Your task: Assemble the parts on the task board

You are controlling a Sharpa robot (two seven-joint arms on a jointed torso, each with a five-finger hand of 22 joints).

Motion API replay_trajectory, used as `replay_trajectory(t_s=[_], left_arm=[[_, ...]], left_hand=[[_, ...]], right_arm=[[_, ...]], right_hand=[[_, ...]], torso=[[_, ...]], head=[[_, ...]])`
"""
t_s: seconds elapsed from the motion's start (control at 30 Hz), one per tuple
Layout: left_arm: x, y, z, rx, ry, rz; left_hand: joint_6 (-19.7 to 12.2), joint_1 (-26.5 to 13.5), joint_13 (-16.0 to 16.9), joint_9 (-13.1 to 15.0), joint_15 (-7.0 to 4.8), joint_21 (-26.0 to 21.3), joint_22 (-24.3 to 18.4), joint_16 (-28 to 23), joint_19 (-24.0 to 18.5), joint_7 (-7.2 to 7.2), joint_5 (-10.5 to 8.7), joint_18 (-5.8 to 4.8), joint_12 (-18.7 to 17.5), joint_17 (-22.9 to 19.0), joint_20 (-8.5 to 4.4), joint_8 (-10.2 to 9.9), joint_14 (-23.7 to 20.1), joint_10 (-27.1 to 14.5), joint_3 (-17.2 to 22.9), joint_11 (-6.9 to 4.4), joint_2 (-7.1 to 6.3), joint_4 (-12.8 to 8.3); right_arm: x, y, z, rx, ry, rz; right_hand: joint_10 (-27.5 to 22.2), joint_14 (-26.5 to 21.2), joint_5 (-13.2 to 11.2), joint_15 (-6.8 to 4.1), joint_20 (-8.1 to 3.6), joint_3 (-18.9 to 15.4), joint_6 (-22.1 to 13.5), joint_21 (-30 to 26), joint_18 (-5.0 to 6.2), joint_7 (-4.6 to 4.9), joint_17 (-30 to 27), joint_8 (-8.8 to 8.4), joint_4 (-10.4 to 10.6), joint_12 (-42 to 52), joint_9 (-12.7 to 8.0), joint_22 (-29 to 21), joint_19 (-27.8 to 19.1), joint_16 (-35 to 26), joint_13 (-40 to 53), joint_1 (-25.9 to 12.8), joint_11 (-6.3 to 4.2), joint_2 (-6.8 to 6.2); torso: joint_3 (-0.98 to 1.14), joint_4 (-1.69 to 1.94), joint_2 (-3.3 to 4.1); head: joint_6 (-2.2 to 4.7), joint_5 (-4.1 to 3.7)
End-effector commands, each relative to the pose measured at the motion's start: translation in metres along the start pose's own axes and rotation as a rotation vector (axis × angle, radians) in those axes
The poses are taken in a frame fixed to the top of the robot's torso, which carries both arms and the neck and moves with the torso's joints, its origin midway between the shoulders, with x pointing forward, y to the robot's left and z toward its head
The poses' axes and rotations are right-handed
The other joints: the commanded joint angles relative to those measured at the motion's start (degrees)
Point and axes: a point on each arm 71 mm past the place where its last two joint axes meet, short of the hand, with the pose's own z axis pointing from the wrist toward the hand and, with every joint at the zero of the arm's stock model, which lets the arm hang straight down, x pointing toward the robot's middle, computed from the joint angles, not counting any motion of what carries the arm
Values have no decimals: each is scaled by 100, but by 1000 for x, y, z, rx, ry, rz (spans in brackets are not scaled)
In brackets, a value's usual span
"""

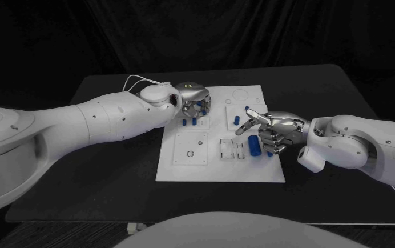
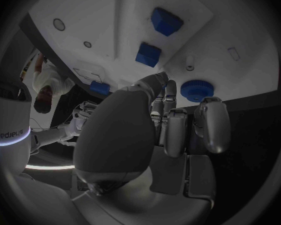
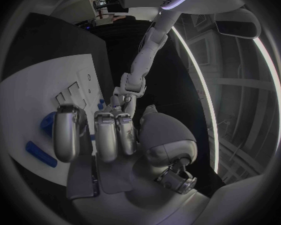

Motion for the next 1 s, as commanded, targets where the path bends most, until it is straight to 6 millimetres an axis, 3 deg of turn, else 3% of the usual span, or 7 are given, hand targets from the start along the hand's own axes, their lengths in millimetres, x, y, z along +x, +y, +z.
replay_trajectory(t_s=[0.03,0.23,0.4,0.7,1.0], left_arm=[[-15,-1,-6,29,-46,12],[-39,8,-22,23,-62,29],[-47,16,-35,7,-67,33],[-47,28,-43,-22,-52,24],[-40,30,-41,-36,-29,-37]], left_hand=[[34,-28,-28,-19,14,-54,981,-43,-22,18,-35,88,-36,247,-6,-8,230,33,15,2,34,-33],[59,-64,-54,-29,38,-92,972,-62,-39,20,-132,93,-60,214,14,-17,219,79,3,0,47,-28],[24,-87,-83,-49,43,-117,966,-79,-50,22,-201,98,-101,186,25,-53,207,77,-4,5,52,-21],[19,-103,-107,-59,44,-157,956,-124,-68,29,-257,106,-137,112,31,-68,182,67,-5,12,60,-11],[-7,-78,-134,-77,71,-183,952,-146,-81,53,-255,108,-173,77,46,-97,166,65,10,28,69,-25]], right_arm=[[1,-2,0,18,17,3],[1,-3,1,25,23,2],[2,-3,3,29,34,2],[1,-3,2,33,34,3],[2,-6,3,38,35,8]], right_hand=[[597,494,1,43,16,-12,20,-3,88,11,1211,37,0,15,-8,1082,-10,-20,1510,-2,49,-34],[597,496,2,44,16,-11,21,-2,88,11,1215,38,-1,15,-9,1082,-10,-19,1510,0,49,-33],[597,496,19,44,17,0,26,-5,89,12,1216,43,-25,15,-13,1080,-12,-18,1510,31,51,-31],[597,492,20,45,17,1,28,-5,89,12,1204,44,-28,15,-14,1080,-12,-23,1510,34,51,-30],[597,491,21,45,17,3,32,-10,90,12,1201,47,-31,15,-14,1077,-15,-24,1510,38,52,-29]], torso=[[1,0,-2],[0,5,-8],[3,3,-13],[13,6,-3],[-1,0,3]], head=[[0,31],[0,55],[0,25],[0,17],[0,51]])
